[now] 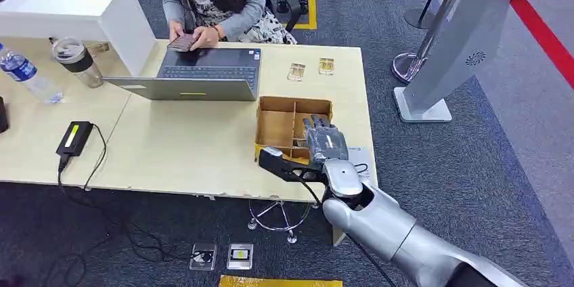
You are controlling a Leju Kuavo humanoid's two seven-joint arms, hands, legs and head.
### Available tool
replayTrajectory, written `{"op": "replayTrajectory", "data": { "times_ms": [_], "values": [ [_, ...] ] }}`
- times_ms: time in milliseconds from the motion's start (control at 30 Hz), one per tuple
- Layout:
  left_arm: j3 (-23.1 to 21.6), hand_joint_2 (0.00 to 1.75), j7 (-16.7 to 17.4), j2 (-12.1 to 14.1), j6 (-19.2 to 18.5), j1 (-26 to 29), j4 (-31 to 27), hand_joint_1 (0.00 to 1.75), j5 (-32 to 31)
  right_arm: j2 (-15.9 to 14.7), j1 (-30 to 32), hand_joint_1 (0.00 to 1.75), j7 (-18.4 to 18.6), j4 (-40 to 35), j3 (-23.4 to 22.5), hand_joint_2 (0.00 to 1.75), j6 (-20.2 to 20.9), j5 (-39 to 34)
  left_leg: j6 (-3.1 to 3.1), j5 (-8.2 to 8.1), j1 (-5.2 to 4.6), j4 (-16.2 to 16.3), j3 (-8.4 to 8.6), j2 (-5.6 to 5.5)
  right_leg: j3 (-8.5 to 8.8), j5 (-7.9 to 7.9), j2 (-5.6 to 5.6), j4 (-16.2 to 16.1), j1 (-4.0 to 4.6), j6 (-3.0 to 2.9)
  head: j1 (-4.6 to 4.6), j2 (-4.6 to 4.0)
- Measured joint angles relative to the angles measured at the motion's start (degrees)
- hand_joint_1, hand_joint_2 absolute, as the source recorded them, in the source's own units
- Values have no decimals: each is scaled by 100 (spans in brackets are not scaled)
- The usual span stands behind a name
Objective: Pass the card to the sensor for recognition and then transmit it.
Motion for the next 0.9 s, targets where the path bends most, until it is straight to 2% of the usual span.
{"op": "replayTrajectory", "data": {
  "times_ms": [100,133,167,200,233,400,433,900],
  "values": [
    [0,0,0,0,2,0,0,0,4,13,-1,0,0,31,0,175,0,35,0,0,0,0,0,0,0,0,0,0,0,0,0,0],
    [0,0,0,0,2,0,0,0,11,15,-2,23,0,37,2,175,0,39,0,0,0,0,0,0,0,0,0,0,0,0,2,0],
    [0,0,0,0,4,0,0,0,15,20,-5,23,0,52,2,175,0,44,0,0,0,0,0,0,0,0,0,0,0,0,2,0],
    [0,0,0,0,4,1,0,0,15,26,-8,166,2,61,2,175,0,46,0,0,0,0,0,0,0,0,0,0,0,0,2,0],
    [0,0,0,0,9,0,0,0,15,31,-10,175,2,74,0,175,0,46,0,0,0,0,0,0,0,0,0,0,0,0,0,0],
    [0,0,0,0,17,0,0,0,15,41,-15,175,31,123,2,175,-13,131,0,0,0,0,0,0,0,0,0,0,0,0,2,0],
    [0,0,0,0,17,0,0,0,13,42,-15,0,37,129,2,175,-22,169,0,0,0,0,0,0,0,0,0,0,0,0,2,0],
    [0,0,0,0,22,1,0,0,13,48,-14,0,-2,173,2,175,-39,208,0,0,0,0,0,0,0,0,0,0,0,0,0,0]
  ]
}}
